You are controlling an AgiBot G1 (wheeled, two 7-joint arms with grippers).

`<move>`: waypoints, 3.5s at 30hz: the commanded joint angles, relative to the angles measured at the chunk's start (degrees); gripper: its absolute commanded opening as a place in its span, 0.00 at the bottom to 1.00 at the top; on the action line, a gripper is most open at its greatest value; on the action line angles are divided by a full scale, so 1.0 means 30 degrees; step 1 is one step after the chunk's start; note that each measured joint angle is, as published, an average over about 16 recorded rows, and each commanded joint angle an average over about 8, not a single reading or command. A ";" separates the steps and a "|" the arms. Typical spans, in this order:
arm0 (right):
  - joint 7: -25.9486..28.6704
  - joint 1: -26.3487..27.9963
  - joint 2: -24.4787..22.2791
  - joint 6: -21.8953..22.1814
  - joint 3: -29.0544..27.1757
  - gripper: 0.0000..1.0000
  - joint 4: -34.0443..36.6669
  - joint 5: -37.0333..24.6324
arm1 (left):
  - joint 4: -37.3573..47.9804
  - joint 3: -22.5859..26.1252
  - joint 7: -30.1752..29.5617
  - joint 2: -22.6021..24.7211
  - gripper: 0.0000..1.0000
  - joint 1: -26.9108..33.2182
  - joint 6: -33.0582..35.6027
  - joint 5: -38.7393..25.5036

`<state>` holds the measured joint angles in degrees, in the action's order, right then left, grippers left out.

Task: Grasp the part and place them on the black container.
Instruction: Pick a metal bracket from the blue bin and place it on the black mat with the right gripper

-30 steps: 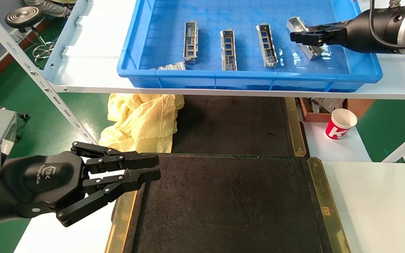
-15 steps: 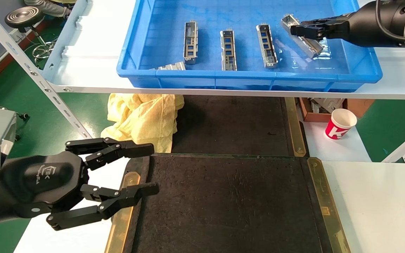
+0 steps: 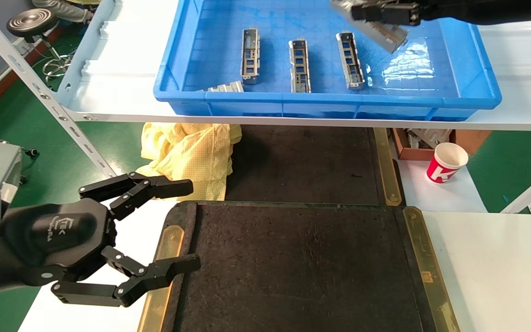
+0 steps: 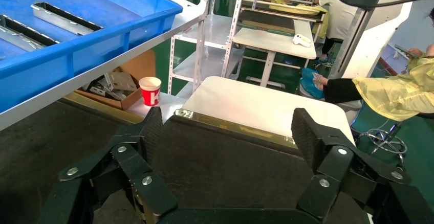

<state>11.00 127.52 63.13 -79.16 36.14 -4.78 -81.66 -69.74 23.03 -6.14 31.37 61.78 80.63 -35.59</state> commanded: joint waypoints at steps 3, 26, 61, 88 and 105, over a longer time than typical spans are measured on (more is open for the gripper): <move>-0.0468 0.0615 -0.0254 -0.2779 0.0085 0.00 -0.0343 0.0016 | 0.0000 0.0000 0.0000 0.0000 1.00 0.0000 0.0000 0.0000; 0.2043 -0.4207 -0.3487 -0.4129 0.6307 0.00 -1.2557 0.7722 | 0.0000 0.0000 0.0000 0.0000 1.00 0.0000 0.0000 0.0000; -0.9093 -0.9225 0.4936 0.0667 0.9565 0.00 -0.3328 0.7075 | 0.0000 0.0000 0.0000 0.0000 1.00 0.0000 0.0000 0.0000; -0.6956 -1.2149 0.5111 1.0287 1.2560 0.00 -0.9327 0.8571 | 0.0000 0.0000 0.0000 0.0000 1.00 0.0000 0.0000 0.0000; -0.6811 -1.2099 0.5114 1.1013 1.4215 0.69 -0.9707 0.9832 | 0.0000 0.0000 0.0000 0.0000 1.00 0.0000 0.0000 0.0000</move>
<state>-9.54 91.30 78.47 -46.10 78.77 -33.88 -52.26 -69.74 23.03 -6.14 31.37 61.78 80.63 -35.59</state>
